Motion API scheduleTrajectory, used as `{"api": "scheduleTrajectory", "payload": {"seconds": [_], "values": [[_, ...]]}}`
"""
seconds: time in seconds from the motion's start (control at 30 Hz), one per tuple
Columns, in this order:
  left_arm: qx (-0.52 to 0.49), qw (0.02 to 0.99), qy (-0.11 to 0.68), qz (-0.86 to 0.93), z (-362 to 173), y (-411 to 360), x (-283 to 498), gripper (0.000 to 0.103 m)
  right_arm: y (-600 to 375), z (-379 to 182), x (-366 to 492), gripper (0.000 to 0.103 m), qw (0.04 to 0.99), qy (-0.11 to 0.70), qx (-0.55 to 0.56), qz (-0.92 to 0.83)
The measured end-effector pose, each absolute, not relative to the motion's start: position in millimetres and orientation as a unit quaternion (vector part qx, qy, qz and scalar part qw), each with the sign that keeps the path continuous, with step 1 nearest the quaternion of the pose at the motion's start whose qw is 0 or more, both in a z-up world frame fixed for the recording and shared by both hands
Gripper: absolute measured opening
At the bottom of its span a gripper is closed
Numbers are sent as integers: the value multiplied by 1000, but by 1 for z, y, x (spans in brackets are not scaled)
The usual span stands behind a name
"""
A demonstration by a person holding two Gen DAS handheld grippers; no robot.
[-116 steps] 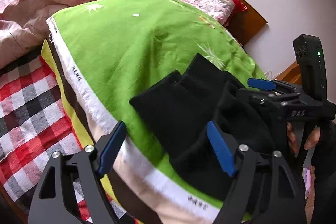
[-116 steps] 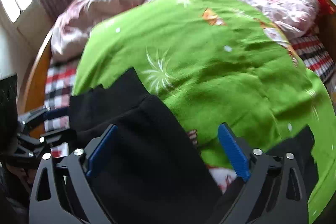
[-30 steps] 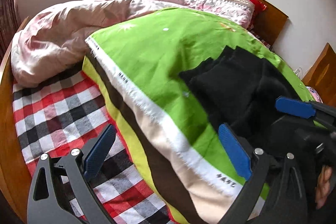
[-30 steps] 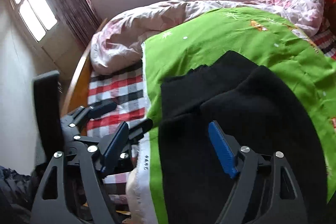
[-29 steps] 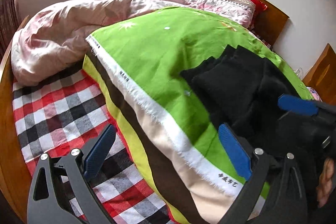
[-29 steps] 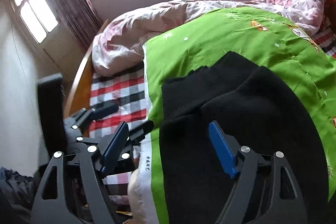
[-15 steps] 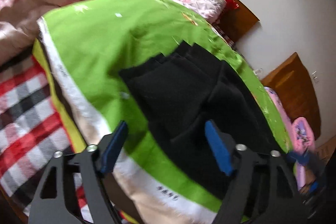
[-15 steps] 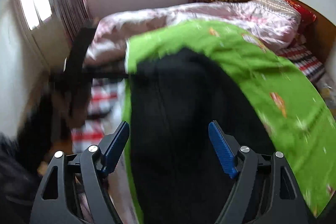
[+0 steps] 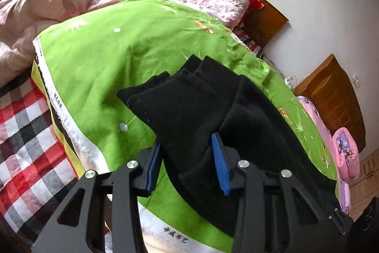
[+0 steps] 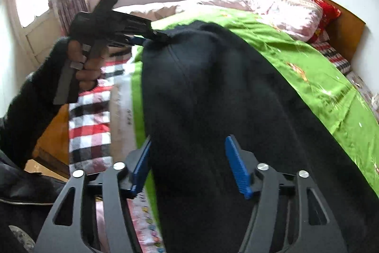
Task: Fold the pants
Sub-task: 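Grasp the folded edge with the left tool while the right tool holds the pants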
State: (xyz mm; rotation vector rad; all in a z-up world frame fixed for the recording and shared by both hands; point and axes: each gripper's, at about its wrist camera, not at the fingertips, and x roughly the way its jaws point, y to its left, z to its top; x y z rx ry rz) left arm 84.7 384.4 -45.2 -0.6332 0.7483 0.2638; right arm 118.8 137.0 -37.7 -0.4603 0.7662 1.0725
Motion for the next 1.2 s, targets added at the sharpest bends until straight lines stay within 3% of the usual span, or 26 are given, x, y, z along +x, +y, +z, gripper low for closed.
{"api": "scheduleTrajectory", "payload": {"seconds": [0.2, 0.27, 0.3, 0.33, 0.5, 0.63, 0.7, 0.77, 0.83, 0.97, 1.07, 1.2], "values": [[-307, 881, 338, 121, -30, 386, 83, 33, 155, -40, 103, 45, 754, 334, -256, 504], [-296, 886, 335, 120, -23, 384, 85, 31, 164, -46, 96, 35, 757, 318, -297, 488], [-295, 887, 334, 120, -21, 383, 85, 30, 168, -49, 94, 21, 762, 310, -313, 475], [-298, 888, 331, 119, -18, 384, 85, 29, 171, -48, 92, 13, 768, 301, -320, 466], [-287, 898, 308, 126, -5, 381, 78, 27, 177, -31, 76, 12, 771, 271, -338, 466], [-283, 882, 344, 152, -35, 385, 84, 28, 181, -58, 77, 14, 760, 300, -341, 465], [-276, 878, 357, 157, -50, 386, 87, 37, 178, -61, 78, 15, 768, 300, -316, 469], [-258, 883, 353, 169, -53, 389, 85, 62, 175, -55, 84, 17, 762, 317, -300, 478], [-240, 883, 351, 201, -47, 393, 81, 76, 168, -48, 90, 31, 750, 344, -263, 500], [-172, 880, 320, 307, -7, 378, 63, 78, 130, -22, 90, 31, 762, 346, -191, 513], [-160, 918, 299, 205, 24, 336, 57, 84, 78, -4, 102, 31, 803, 339, -153, 465], [-108, 934, 338, 49, 29, 257, 85, 88, 2, -5, 128, 31, 837, 387, -109, 370]]}}
